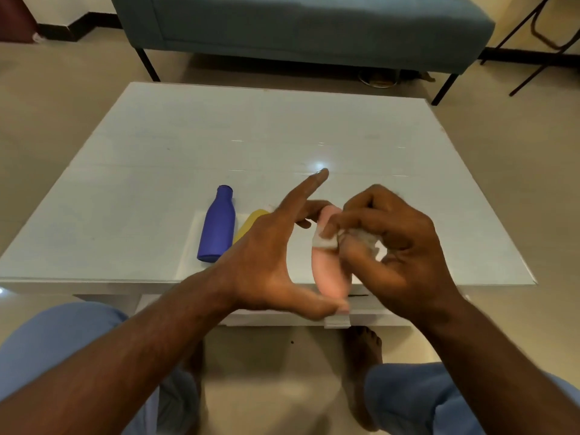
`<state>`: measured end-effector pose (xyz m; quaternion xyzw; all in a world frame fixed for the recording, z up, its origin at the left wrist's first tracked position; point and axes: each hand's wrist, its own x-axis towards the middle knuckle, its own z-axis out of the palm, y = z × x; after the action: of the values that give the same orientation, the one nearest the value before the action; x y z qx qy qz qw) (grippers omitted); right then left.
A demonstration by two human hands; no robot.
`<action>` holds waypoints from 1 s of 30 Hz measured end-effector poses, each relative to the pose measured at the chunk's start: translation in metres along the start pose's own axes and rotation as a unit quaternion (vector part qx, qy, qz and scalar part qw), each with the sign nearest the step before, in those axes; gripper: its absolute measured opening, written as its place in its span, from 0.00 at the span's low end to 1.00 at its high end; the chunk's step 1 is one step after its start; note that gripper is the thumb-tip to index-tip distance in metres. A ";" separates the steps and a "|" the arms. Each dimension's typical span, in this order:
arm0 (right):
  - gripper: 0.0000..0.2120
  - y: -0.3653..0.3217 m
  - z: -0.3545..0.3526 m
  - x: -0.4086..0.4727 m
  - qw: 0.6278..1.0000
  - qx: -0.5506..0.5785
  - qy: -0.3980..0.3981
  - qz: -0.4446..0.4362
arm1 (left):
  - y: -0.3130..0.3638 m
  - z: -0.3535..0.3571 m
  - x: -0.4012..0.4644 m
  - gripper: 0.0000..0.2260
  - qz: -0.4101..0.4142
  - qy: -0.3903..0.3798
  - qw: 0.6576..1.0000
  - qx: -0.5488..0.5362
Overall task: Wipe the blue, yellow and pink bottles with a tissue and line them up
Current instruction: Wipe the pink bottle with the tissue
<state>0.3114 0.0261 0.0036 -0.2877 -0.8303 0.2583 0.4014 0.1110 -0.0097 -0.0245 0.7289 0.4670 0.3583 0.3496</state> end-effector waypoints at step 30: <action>0.09 -0.006 0.004 0.002 0.970 0.164 0.111 0.138 | 0.000 -0.005 0.002 0.55 0.060 0.088 0.991 -0.076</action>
<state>0.3055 0.0221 0.0065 -0.3562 -0.6793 0.4103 0.4932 0.1073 -0.0064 -0.0218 0.6926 0.4231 0.4757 0.3391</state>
